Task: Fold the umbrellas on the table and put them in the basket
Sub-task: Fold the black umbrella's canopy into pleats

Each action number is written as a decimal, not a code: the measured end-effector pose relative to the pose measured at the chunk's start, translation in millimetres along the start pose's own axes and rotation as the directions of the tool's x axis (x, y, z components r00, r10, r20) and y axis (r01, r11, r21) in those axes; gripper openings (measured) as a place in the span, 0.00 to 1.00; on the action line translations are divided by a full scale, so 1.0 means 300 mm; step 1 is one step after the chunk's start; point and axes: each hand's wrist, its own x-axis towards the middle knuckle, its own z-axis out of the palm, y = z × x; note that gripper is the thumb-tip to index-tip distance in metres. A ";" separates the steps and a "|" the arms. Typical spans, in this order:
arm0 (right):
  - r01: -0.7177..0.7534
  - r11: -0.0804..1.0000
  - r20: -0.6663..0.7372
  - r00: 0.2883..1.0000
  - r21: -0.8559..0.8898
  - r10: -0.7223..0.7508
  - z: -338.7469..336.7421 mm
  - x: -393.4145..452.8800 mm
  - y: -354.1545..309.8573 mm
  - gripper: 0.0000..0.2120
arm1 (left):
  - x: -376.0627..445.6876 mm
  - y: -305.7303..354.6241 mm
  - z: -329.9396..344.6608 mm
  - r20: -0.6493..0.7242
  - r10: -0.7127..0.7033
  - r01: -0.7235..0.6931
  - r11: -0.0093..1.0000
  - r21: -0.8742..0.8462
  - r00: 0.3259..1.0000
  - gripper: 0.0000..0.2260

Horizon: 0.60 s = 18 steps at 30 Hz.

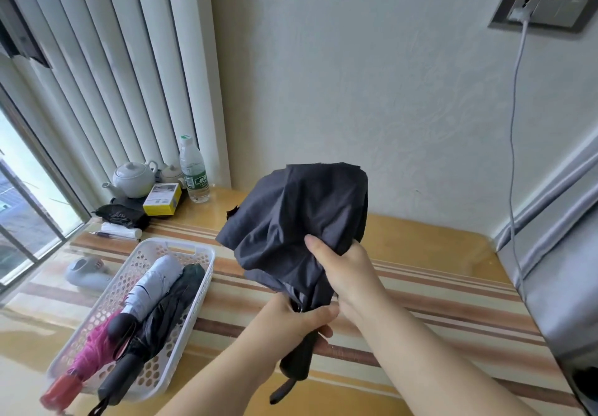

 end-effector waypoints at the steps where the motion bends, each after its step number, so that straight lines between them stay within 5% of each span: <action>1: 0.003 0.999 0.031 1.000 0.051 -0.005 -0.012 -0.002 0.000 0.15 | -0.003 0.006 -0.015 0.056 -0.036 0.038 0.999 -0.039 0.998 0.16; 5: 0.012 0.977 0.204 0.977 0.212 -0.056 -0.048 -0.028 -0.010 0.08 | -0.005 0.014 -0.058 0.301 -0.106 0.191 0.944 -0.270 0.948 0.31; 8: -0.042 0.959 0.325 0.944 0.281 -0.054 -0.061 -0.045 -0.005 0.12 | -0.005 0.003 -0.044 0.395 -0.062 0.191 0.936 -0.295 0.917 0.28; 14: -0.101 0.972 0.408 0.913 0.214 0.005 -0.071 -0.048 0.004 0.25 | -0.010 -0.003 -0.014 0.428 -0.061 0.216 0.921 -0.325 0.902 0.12; 18: -0.059 0.998 0.339 0.940 0.016 0.050 -0.060 -0.027 -0.008 0.32 | -0.011 0.000 0.017 0.306 -0.114 0.234 0.890 -0.391 0.945 0.10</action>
